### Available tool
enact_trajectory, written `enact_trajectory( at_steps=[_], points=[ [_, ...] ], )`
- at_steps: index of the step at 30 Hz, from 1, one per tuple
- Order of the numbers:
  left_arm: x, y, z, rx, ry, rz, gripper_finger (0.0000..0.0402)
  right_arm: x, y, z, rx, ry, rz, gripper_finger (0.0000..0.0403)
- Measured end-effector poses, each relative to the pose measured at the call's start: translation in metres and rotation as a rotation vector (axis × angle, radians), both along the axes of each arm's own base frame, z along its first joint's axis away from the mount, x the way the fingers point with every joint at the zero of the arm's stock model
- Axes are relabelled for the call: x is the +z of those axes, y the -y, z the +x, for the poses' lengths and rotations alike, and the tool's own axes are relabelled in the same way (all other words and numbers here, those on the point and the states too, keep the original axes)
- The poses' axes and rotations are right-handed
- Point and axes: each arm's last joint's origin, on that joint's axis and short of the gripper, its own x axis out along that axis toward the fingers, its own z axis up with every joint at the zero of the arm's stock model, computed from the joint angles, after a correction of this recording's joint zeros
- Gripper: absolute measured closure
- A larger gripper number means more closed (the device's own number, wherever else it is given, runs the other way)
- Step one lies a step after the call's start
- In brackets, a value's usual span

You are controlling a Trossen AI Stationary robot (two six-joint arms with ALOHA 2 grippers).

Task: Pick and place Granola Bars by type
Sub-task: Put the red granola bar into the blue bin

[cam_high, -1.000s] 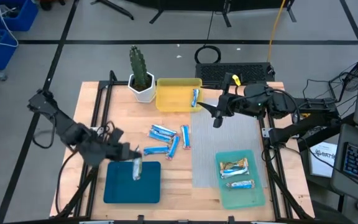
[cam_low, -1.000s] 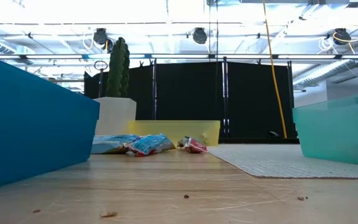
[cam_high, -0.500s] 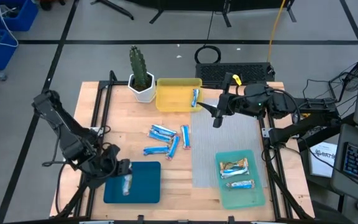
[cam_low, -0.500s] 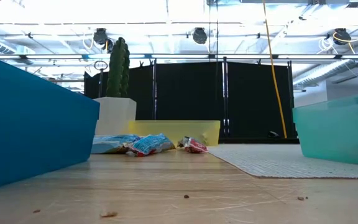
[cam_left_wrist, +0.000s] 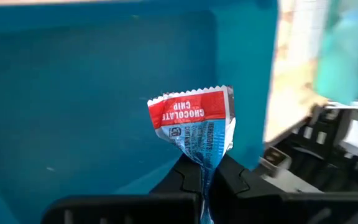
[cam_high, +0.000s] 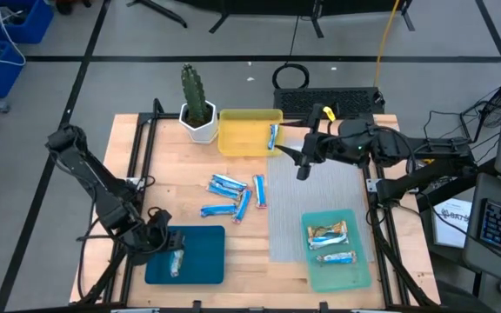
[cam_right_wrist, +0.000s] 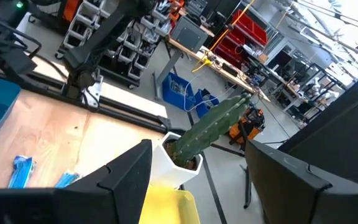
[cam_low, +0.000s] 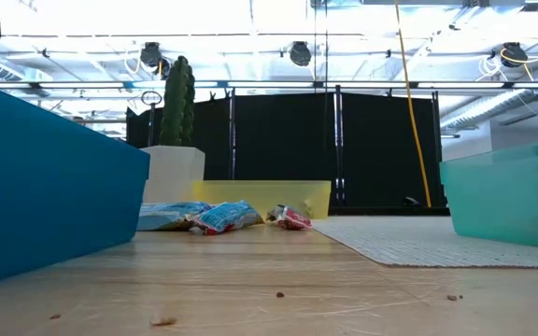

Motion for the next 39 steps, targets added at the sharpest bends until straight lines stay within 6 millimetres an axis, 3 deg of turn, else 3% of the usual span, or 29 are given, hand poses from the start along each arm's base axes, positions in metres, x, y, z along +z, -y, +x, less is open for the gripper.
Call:
enact_trajectory(
  at_steps=[12, 21, 39],
  points=[
    [-0.033, -0.012, -0.013, -0.034, -0.160, 0.045, 0.0393, -0.021, 0.000, 0.006, -0.001, -0.038, -0.003, 0.0151],
    [-0.042, -0.017, -0.017, -0.034, -0.227, 0.064, 0.0393, -0.020, 0.000, 0.007, 0.003, -0.009, -0.028, 0.0151],
    [-0.061, -0.011, -0.003, -0.009, -0.314, 0.056, 0.0394, -0.017, 0.000, 0.008, 0.003, 0.017, -0.032, 0.0151]
  ],
)
